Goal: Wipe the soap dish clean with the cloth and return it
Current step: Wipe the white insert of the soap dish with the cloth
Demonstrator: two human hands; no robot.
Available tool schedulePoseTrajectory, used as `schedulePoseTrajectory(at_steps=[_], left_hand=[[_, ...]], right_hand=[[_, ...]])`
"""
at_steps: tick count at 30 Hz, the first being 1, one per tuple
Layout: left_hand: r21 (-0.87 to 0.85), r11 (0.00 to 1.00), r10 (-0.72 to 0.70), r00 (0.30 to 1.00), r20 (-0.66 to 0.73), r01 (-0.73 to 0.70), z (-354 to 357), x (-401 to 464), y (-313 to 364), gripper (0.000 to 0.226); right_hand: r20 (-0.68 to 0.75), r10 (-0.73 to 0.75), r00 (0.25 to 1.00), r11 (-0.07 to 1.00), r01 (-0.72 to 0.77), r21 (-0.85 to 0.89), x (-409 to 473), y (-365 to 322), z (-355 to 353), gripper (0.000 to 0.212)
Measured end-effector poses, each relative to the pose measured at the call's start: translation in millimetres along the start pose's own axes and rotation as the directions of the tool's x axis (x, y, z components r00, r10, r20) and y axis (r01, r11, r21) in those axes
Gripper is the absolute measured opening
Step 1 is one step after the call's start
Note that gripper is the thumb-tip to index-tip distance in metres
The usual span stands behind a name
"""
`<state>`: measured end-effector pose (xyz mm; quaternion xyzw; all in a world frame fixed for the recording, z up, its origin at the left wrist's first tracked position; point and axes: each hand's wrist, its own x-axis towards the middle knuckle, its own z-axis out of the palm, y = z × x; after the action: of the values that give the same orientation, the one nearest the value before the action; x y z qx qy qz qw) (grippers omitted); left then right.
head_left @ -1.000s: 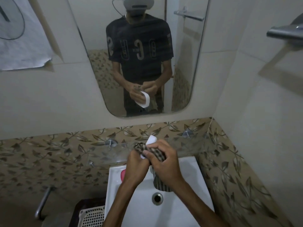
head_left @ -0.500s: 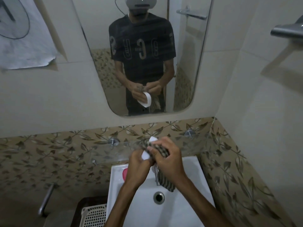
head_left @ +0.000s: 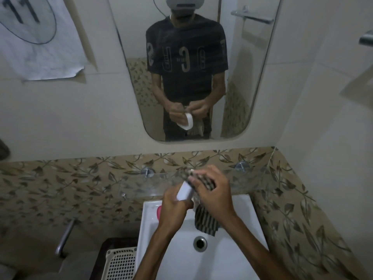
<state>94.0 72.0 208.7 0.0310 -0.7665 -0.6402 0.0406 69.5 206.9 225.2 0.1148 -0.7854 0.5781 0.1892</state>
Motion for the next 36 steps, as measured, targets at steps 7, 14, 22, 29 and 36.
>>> schedulePoseTrajectory(at_steps=[7, 14, 22, 29, 36], left_hand=[[0.146, 0.983, 0.112, 0.993, 0.036, -0.116, -7.6, -6.2, -3.0, 0.065], [0.253, 0.954, 0.145, 0.986, 0.084, -0.162, -15.6, -0.4, -4.6, 0.051], [0.410, 0.908, 0.065, 0.995, 0.073, -0.090, -12.1, 18.8, -7.4, 0.013], [0.089, 0.966, 0.247, 0.968, -0.035, -0.243, 3.0, 11.8, -1.0, 0.037], [0.009, 0.956, 0.294, 0.955, -0.049, -0.294, 5.1, 12.1, 1.0, 0.041]], right_hand=[[0.127, 0.266, 0.956, 0.957, -0.278, 0.084, 25.6, 9.8, -10.1, 0.010], [0.423, 0.400, 0.813, 0.825, -0.520, 0.219, 34.2, 19.4, -15.4, 0.012], [0.301, 0.035, 0.953, 0.999, -0.044, 0.022, 1.4, 7.9, 5.0, 0.011], [0.006, 0.166, 0.986, 0.976, -0.165, 0.141, 2.0, 9.6, 1.3, 0.007], [-0.061, 0.266, 0.962, 0.939, -0.244, 0.243, 13.5, -1.6, 1.8, 0.013]])
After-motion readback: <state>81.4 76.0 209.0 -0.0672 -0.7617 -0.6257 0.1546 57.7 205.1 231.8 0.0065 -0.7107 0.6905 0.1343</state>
